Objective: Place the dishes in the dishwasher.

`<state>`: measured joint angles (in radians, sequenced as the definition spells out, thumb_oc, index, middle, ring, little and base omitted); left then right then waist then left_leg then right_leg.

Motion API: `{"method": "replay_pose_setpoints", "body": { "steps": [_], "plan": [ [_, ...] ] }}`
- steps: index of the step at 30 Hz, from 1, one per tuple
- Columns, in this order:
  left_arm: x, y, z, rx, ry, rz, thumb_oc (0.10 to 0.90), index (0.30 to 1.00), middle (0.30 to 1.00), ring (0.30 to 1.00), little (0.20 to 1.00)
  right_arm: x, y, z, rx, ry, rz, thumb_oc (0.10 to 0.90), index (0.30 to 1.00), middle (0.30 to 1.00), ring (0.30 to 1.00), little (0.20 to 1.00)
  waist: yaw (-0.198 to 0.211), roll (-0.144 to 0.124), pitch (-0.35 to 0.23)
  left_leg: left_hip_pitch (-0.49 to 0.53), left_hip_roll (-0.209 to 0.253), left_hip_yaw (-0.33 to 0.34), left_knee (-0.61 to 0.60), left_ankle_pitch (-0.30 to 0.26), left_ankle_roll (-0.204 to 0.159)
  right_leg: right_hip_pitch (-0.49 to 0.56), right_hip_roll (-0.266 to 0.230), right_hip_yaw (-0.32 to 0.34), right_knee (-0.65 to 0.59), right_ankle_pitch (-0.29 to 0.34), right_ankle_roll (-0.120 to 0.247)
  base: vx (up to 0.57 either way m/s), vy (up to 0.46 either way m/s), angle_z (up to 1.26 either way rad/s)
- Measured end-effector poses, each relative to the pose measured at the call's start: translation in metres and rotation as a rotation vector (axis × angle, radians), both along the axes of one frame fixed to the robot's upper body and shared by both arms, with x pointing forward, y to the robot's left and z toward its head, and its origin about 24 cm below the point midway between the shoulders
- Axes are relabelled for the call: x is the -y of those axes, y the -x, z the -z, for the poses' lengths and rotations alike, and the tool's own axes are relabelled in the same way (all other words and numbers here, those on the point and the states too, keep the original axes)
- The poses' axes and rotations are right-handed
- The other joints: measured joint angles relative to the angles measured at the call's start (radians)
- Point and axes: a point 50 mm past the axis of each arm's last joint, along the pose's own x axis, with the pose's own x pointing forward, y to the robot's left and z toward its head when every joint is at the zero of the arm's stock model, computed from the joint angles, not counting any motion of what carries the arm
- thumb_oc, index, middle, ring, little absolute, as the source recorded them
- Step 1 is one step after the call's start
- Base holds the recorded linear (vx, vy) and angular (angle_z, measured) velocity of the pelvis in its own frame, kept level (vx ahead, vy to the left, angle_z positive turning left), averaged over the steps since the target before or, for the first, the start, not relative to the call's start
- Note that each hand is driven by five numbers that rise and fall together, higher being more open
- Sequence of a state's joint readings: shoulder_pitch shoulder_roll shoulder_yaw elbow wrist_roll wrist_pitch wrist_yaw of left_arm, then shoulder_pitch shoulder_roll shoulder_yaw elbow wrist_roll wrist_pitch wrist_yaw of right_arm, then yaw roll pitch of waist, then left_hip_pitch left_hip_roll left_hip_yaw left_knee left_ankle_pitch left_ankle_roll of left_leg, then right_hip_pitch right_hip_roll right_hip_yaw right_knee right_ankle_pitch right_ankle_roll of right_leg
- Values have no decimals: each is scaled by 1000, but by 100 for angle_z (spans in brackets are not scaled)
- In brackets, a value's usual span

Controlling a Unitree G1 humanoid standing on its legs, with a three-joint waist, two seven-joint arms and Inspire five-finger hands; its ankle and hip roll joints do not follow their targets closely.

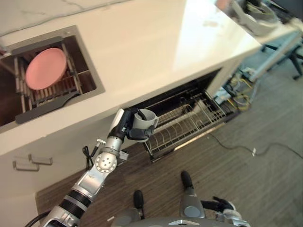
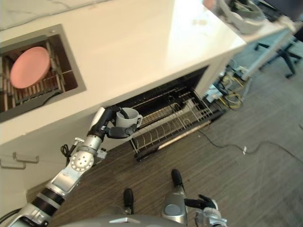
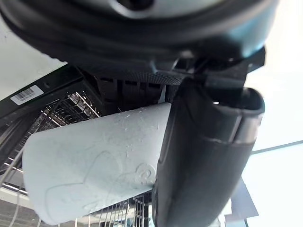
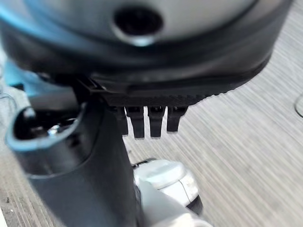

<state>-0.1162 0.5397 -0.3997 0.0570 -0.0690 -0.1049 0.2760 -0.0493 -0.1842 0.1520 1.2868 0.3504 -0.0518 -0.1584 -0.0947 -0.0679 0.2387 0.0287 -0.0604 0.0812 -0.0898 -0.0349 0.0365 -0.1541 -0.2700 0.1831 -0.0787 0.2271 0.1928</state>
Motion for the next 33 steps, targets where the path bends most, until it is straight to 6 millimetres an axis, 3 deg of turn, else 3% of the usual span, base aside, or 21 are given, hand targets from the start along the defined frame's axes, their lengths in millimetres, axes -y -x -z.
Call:
{"method": "replay_pose_setpoints", "body": {
  "steps": [1,3,4,6,7,8,9,10,14,17,18,19,21,23,25,27,29,31,33],
  "plan": [
    [3,-1,-2,8,26,-2,400,300,300,300,300,0,2,1,-23,18,-64,800,900,900,900,900,4,16,0,-15,15,10,3,7,18,-23,36,-43,83,-76,18,-95,150,-27],
    [10,-2,-7,34,66,2,400,300,300,300,300,4,4,0,-39,36,-98,800,900,900,900,900,28,46,-1,-42,52,25,5,32,11,-67,135,-65,305,-252,4,-107,228,-21],
    [10,-2,-8,34,63,3,400,300,300,300,300,5,7,0,-37,37,-86,800,900,900,900,900,49,43,-1,-41,56,39,10,36,18,-68,165,-69,444,-343,1,-56,188,-21],
    [9,-2,-6,23,59,4,400,300,300,300,300,11,4,-2,-2,38,-22,800,900,900,900,900,50,48,2,-20,53,33,10,36,20,3,200,-36,498,-408,-1,36,100,-8],
    [7,-1,-5,15,50,2,400,300,300,300,300,13,3,-3,11,44,-22,800,900,900,900,900,52,51,1,-7,49,25,9,36,19,74,219,-4,417,-417,-15,71,16,4],
    [5,1,-3,6,38,1,400,300,300,300,300,14,4,-3,16,50,-22,800,900,900,900,900,51,43,-5,0,36,17,7,36,19,159,216,21,252,-402,-37,43,-24,2],
    [2,1,-3,3,32,-11,400,300,300,300,300,17,-2,-6,45,63,-46,800,900,900,900,900,52,29,-12,4,12,16,1,37,14,242,180,10,94,-370,-87,29,-13,5],
    [1,1,-3,4,38,-22,400,300,300,300,300,20,-9,-10,69,73,-58,800,900,900,900,900,47,30,-12,4,9,15,1,42,8,264,174,10,48,-349,-112,56,-4,-2],
    [-8,1,-9,33,49,-62,400,300,300,300,300,37,-31,-26,194,130,-59,800,900,900,900,900,28,28,-14,23,30,17,-1,49,-10,311,189,9,-23,-305,-118,35,6,-3],
    [-10,5,-38,157,89,-70,400,300,300,300,300,64,-42,-63,401,208,-50,800,900,900,900,900,10,30,-15,20,46,17,-1,53,-27,304,204,9,-22,-298,-127,0,0,0],
    [-10,5,-38,157,89,-70,400,300,300,300,300,64,-42,-63,401,208,-50,800,900,900,900,900,10,30,-15,20,46,17,-1,53,-27,304,204,9,-22,-298,-127,35,25,-8],
    [-11,9,-60,265,96,-90,400,300,300,300,300,78,-50,-98,553,279,-57,800,900,900,900,900,-14,30,-15,20,50,23,-1,54,-29,302,208,13,-22,-296,-126,61,47,-12],
    [-18,10,-84,386,104,-134,400,300,300,300,300,89,-59,-132,685,375,-88,800,900,900,900,900,-37,28,-18,20,55,35,-1,54,-29,298,210,19,-22,-292,-127,110,78,-15],
    [-27,16,-123,585,105,-192,400,300,300,300,300,103,-58,-209,921,569,-98,800,900,900,900,900,-79,44,-20,22,52,44,-1,54,-29,296,200,20,-22,-291,-127,82,70,-12],
    [-22,17,-153,757,162,-196,400,300,300,300,300,103,-69,-259,1148,709,-87,800,900,900,900,900,-99,41,-40,29,55,57,-1,54,-29,298,201,29,-21,-284,-116,54,54,-26],
    [-6,15,-174,860,223,-119,400,300,300,300,300,89,-87,-299,1379,741,-85,800,900,900,900,900,-121,37,-53,32,55,73,-1,54,-29,294,200,41,-21,-283,-116,41,35,-26],
    [12,16,-179,872,253,-28,400,300,300,300,300,64,-98,-318,1541,656,-138,800,900,900,900,900,-137,47,-60,30,55,77,-1,54,-29,289,200,44,-21,-281,-118,23,4,-12],
    [32,16,-175,838,286,74,400,300,300,300,300,34,-110,-325,1654,531,-261,800,900,900,900,900,-140,61,-71,32,58,86,-1,54,-29,288,202,54,-21,-277,-123,7,-7,-14],
    [49,13,-170,786,319,159,400,300,300,300,300,4,-130,-316,1668,317,-383,800,900,900,900,900,-138,69,-78,34,62,98,-1,54,-29,285,212,65,-21,-272,-127,3,-9,-14]
  ]
}}
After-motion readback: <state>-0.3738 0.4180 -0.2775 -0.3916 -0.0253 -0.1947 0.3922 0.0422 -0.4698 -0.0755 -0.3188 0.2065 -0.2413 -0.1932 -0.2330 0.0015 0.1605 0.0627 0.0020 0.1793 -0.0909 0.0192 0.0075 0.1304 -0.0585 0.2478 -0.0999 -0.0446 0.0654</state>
